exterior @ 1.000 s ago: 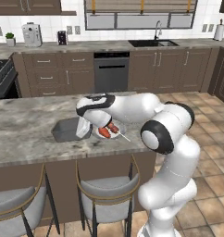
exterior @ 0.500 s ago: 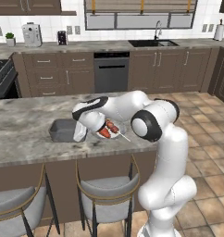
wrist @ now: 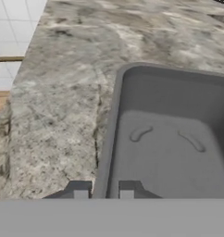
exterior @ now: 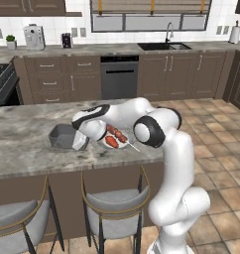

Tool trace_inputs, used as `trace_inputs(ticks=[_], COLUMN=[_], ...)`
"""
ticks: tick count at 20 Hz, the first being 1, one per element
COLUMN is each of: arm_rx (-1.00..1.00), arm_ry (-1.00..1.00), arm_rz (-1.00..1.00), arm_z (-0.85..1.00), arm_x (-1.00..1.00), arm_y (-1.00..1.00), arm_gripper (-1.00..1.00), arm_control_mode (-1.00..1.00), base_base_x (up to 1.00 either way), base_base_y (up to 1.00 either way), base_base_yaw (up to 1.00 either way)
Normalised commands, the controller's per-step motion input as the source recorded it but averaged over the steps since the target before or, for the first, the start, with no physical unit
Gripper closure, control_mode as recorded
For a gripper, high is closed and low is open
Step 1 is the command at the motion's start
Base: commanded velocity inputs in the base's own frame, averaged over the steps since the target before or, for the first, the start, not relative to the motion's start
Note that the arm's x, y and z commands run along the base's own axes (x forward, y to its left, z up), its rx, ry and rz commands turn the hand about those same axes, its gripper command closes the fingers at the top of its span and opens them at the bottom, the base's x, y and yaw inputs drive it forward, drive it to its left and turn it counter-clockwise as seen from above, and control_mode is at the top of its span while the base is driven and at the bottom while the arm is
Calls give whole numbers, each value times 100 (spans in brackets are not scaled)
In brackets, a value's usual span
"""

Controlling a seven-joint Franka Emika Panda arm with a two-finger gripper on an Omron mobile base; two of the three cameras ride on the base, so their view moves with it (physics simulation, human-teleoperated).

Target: Retrieve the tupperware and aluminum foil from the cabinet and place them on the dining counter near the plate with kebab skewer and sweet potato to prepare for storing leftovers.

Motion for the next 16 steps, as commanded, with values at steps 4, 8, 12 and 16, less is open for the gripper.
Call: trace_inputs(ticks=[4, 8, 12, 16], arm_rx=[0, 0, 5, 4], arm_ry=[0, -6, -28, -31], arm_rz=[0, 0, 4, 4], arm_z=[-12, 6, 43, 91], arm_x=[17, -1, -18, -31], arm_y=[-8, -34, -61, -48], arm_gripper=[-100, -100, -100, -100], arm_control_mode=[-100, -100, -100, -100], base_base_x=[0, 0, 0, 0], base_base_y=[0, 0, 0, 0], base_base_yaw=[0, 0, 0, 0])
